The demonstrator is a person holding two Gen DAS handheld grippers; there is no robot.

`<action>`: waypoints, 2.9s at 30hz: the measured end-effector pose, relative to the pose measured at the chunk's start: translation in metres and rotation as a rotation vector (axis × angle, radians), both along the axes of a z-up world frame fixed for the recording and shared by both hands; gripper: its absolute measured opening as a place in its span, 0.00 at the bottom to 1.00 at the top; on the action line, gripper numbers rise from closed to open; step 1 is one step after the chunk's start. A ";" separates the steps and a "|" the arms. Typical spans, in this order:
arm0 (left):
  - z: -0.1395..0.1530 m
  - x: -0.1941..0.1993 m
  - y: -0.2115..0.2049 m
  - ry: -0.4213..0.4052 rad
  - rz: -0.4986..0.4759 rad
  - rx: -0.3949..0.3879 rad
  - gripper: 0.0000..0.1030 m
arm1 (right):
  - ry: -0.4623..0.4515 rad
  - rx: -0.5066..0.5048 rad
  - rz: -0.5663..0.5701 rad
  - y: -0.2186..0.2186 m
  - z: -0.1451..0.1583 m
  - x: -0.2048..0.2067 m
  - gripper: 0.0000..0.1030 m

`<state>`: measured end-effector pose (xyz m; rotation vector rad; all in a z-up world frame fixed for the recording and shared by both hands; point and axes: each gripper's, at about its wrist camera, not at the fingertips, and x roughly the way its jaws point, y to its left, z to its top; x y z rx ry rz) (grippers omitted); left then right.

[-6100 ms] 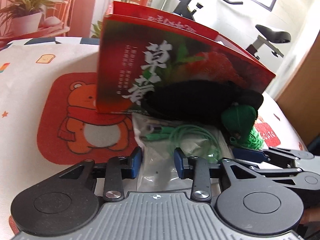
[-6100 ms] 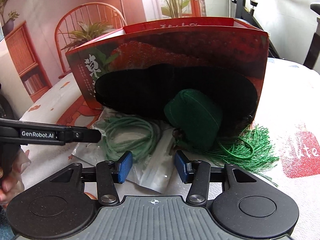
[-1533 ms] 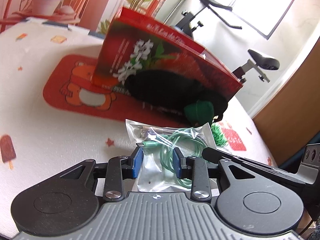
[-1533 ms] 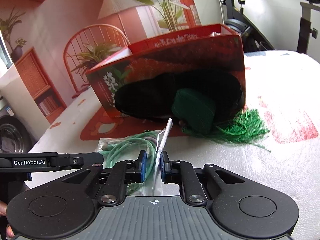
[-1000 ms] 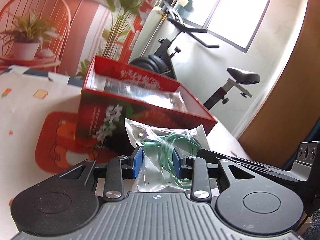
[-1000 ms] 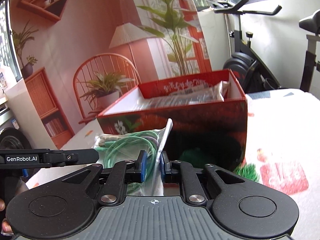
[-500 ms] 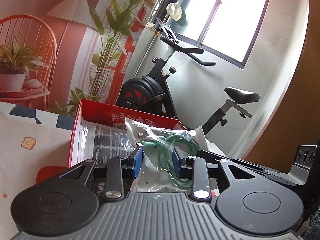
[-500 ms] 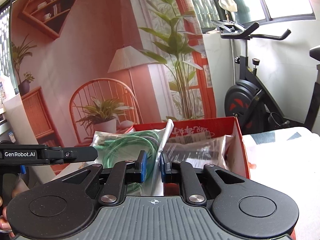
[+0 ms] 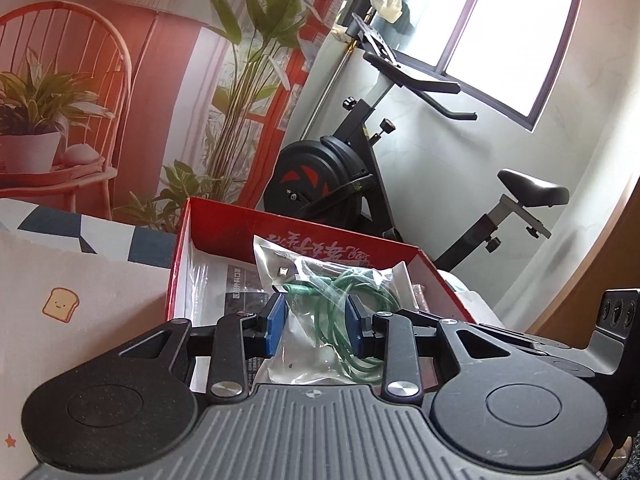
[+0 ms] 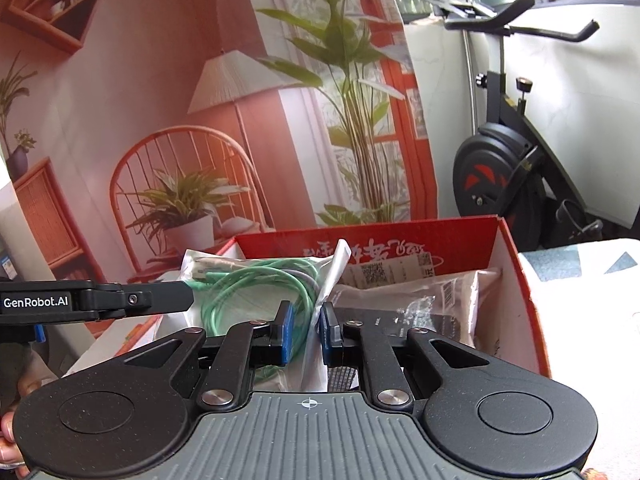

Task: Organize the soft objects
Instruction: 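Lift the cable bag with both grippers and carry it over the box, then open both grippers to drop the cable bag in the box, then move both grippers down and close them on the green knitted item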

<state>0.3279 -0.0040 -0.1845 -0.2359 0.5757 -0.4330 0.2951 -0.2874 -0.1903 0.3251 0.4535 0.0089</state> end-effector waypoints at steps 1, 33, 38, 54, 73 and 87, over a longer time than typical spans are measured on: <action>-0.003 0.003 0.000 0.010 0.002 0.010 0.33 | 0.012 0.005 0.002 0.000 -0.003 0.004 0.12; -0.003 -0.075 0.001 -0.023 -0.038 0.127 0.45 | -0.036 -0.092 -0.069 0.004 0.005 -0.110 0.27; -0.013 -0.089 0.001 -0.011 -0.045 0.135 0.45 | -0.021 -0.096 -0.081 0.004 -0.005 -0.134 0.27; -0.058 -0.101 -0.009 0.091 -0.067 0.120 0.45 | 0.095 -0.125 -0.057 0.015 -0.073 -0.157 0.37; -0.084 -0.079 -0.040 0.176 -0.145 0.061 0.45 | 0.085 -0.116 0.049 0.021 -0.109 -0.125 0.46; -0.092 -0.060 -0.073 0.192 -0.208 0.070 0.45 | 0.088 -0.030 0.094 0.006 -0.113 -0.125 0.45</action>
